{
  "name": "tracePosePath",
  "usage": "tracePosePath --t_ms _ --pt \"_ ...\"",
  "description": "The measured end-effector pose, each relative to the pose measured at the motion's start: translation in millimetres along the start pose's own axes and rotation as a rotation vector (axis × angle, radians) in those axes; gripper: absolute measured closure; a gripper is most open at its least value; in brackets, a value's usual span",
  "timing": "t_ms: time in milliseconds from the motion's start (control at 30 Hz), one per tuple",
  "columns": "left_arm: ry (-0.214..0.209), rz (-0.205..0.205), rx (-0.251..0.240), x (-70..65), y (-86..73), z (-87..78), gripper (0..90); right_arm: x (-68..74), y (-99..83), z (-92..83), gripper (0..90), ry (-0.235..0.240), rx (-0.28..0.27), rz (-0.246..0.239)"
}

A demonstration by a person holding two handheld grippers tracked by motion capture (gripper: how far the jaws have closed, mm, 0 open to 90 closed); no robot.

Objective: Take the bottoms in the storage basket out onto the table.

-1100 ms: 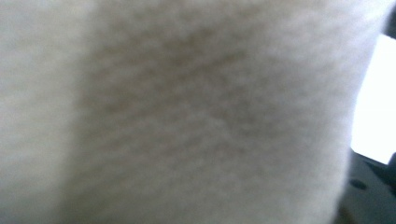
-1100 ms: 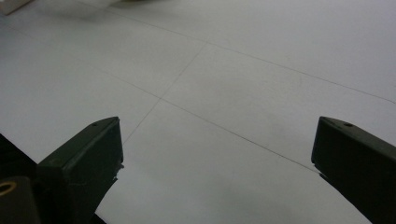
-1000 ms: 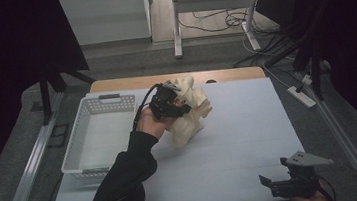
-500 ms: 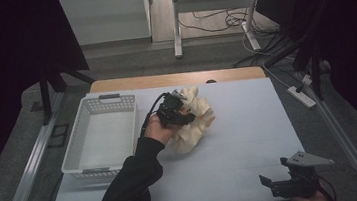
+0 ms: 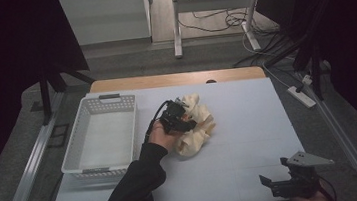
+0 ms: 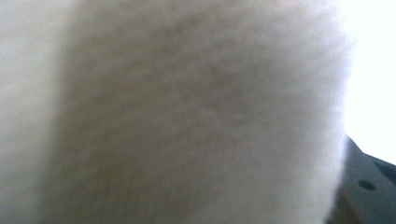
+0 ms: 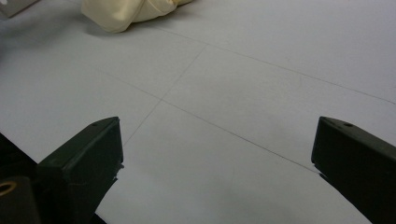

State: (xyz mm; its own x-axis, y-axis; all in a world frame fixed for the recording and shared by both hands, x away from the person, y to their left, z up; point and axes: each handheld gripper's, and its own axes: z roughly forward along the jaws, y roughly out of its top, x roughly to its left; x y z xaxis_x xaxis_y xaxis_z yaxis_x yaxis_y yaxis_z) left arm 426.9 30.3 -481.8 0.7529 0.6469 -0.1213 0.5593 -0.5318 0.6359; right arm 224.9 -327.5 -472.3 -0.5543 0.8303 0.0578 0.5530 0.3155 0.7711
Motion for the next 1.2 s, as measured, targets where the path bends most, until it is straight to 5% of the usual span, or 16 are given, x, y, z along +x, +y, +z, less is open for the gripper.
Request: tracePosePath --t_ms 667,1200 --pt "-0.010 -0.025 0.028 1.9 -11.7 19.9 45.9 0.3 0.0 0.4 2.5 0.000 0.002 -0.005" --pt "0.001 -0.071 0.043 7.3 -10.7 21.9 22.1 0.2 0.0 0.4 2.5 0.001 0.002 -0.003"
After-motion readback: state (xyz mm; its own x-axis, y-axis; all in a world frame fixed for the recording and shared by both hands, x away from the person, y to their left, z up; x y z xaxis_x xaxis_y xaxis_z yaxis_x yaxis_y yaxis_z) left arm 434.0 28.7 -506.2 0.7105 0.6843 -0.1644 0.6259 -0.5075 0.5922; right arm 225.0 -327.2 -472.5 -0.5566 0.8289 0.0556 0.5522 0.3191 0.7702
